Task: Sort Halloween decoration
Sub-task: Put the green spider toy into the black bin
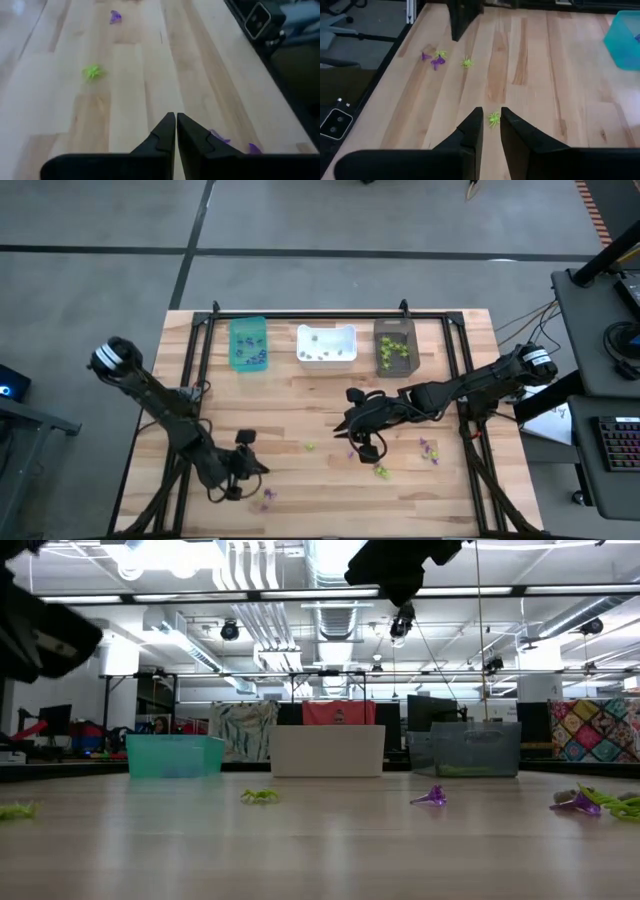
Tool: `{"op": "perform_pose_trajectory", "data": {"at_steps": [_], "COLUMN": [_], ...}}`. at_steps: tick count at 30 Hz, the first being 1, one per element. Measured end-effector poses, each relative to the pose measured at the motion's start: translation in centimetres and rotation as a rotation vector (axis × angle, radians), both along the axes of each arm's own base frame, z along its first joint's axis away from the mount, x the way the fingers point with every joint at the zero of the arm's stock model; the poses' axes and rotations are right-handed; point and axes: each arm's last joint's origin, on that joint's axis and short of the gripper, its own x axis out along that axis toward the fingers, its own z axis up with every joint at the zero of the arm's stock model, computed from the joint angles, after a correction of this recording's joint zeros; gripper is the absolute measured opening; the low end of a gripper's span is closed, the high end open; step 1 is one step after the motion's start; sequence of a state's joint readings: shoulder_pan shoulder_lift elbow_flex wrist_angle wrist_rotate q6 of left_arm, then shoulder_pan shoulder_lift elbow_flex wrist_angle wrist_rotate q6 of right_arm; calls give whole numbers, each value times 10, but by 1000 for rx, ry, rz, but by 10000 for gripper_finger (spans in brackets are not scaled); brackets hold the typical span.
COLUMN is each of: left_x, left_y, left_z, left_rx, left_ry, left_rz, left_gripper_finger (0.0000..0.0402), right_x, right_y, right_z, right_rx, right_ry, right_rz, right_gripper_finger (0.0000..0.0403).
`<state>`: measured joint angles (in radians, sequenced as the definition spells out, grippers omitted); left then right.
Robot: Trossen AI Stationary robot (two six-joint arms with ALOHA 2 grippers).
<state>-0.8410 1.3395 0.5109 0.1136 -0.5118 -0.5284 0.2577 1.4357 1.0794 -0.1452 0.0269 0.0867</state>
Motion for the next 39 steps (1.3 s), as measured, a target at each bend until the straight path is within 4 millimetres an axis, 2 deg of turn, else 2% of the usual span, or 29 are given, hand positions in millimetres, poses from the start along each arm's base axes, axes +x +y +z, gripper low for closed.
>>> {"op": "perform_pose_trajectory", "data": {"at_steps": [4,9,15,22,26,33,39], "left_x": [-7,-12,-11,-2,4,11,10], "left_y": [8,12,10,2,-2,-9,-8], "left_z": [-14,-26,-30,-31,-41,-57,-61], "left_rx": [-90,-53,26,133,178,210,193], "left_ry": [20,106,188,158,186,226,249], "left_rz": [65,66,30,-28,-33,-22,-18], "left_gripper_finger": [0,10,61,143,167,165,125], "right_x": [0,1,1,1,1,1,0], "right_y": [0,0,0,0,0,0,0], "right_z": [1,1,2,2,0,-4,-7], "right_rx": [1,16,31,68,73,73,82], "right_ry": [-6,-7,-20,-9,-2,13,24], "right_rz": [0,-10,-17,-42,-47,-50,-58], "right_gripper_finger": [54,54,54,54,54,54,54]}}
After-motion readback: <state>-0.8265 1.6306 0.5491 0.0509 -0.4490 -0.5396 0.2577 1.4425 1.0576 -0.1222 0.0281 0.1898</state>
